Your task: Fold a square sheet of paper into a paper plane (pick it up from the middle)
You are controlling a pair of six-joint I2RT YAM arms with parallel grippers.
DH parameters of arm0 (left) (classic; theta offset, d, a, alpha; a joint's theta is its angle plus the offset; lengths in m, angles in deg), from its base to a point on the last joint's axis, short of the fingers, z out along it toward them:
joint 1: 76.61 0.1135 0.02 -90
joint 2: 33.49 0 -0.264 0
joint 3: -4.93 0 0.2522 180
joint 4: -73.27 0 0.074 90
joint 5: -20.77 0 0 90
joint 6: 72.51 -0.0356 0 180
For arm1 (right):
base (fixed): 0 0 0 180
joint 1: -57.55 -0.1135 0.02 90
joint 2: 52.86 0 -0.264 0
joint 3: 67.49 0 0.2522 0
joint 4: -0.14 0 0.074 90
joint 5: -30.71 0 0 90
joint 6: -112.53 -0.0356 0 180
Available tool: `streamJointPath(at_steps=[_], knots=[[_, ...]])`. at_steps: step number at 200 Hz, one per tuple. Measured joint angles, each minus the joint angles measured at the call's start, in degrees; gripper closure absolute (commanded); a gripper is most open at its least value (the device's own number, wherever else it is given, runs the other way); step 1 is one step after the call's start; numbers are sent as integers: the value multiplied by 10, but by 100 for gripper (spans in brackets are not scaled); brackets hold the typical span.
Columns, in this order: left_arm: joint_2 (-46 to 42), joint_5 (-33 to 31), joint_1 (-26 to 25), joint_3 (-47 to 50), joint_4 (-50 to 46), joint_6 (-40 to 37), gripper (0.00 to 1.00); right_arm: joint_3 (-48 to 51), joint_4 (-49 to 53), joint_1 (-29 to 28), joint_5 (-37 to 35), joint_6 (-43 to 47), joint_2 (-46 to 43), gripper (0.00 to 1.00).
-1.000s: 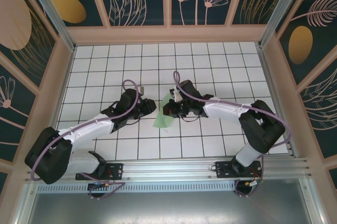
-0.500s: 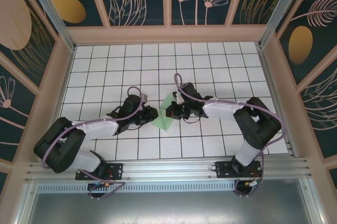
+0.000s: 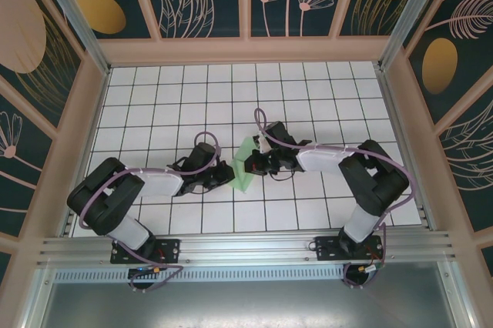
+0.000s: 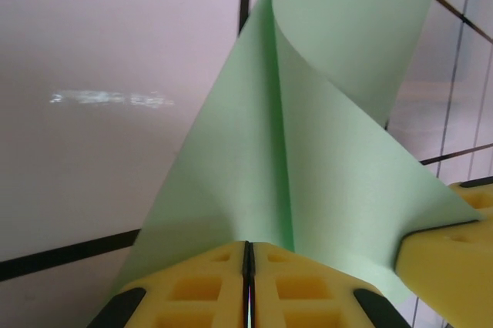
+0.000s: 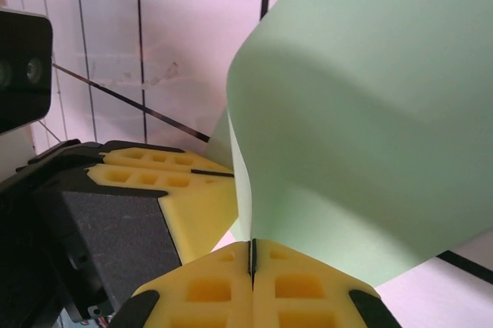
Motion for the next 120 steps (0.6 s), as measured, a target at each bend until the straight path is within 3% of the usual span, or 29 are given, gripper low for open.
streamJointPath(at_steps=[120], knots=[[25,-5,0,-20,5,-24,88,-41,45,13,17,124,43,100]])
